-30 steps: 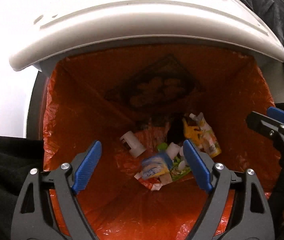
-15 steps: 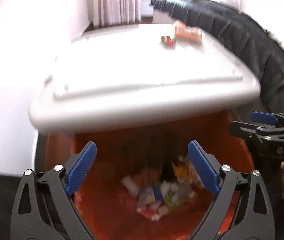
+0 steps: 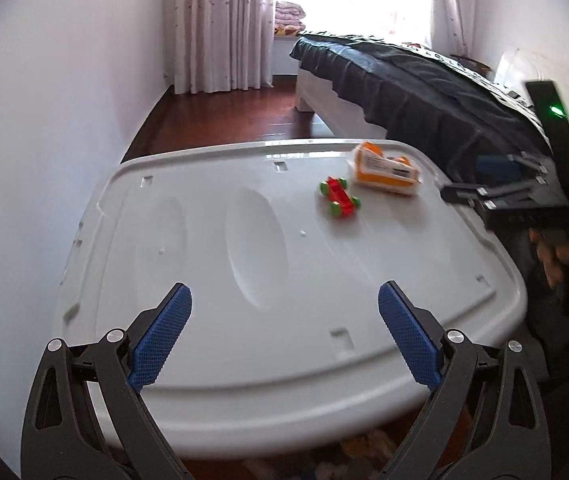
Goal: Collect trash
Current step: 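Grasp the orange-and-white packet with the right tool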
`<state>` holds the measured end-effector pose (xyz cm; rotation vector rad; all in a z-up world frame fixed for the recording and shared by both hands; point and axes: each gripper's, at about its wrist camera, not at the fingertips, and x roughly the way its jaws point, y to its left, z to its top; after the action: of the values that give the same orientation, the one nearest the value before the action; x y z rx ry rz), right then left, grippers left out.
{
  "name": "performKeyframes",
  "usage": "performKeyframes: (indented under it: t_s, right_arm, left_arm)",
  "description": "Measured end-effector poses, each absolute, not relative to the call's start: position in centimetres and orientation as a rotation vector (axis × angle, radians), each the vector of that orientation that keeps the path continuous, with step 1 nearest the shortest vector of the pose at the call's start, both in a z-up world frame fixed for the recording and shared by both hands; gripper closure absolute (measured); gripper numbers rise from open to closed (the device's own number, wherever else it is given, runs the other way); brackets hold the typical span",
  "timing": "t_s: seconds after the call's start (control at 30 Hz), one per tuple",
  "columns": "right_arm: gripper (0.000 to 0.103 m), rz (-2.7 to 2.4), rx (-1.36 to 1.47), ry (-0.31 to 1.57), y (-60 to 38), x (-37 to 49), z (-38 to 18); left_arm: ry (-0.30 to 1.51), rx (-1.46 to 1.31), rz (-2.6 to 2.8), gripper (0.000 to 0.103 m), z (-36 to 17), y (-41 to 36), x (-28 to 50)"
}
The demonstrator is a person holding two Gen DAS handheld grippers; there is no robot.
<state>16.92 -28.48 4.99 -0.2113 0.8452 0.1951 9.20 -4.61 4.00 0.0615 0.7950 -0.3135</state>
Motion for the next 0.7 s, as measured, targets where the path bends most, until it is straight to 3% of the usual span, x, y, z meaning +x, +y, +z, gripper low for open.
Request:
performKeyframes:
  t_s: [0.2,0.47,0.7]
  right_arm:
    - [0.010,0.250,-0.400,0.888,-29.1,25.2,1.6]
    - [0.011,0.390,-0.507,0.965,-28.7,29.7,-2.3]
    - [0.036,0.417,-0.431,1.099,-29.1,32.2,-5.2]
  left_arm:
    - [0.836,0.024,-0.286,0.011,1.8,-3.7,11.2]
    - [0.856,-0.024,-0.324,0.011,1.3,-4.3,11.7]
    - [0.872,0.008,-0.338,0.011,0.7,-5.1,11.6]
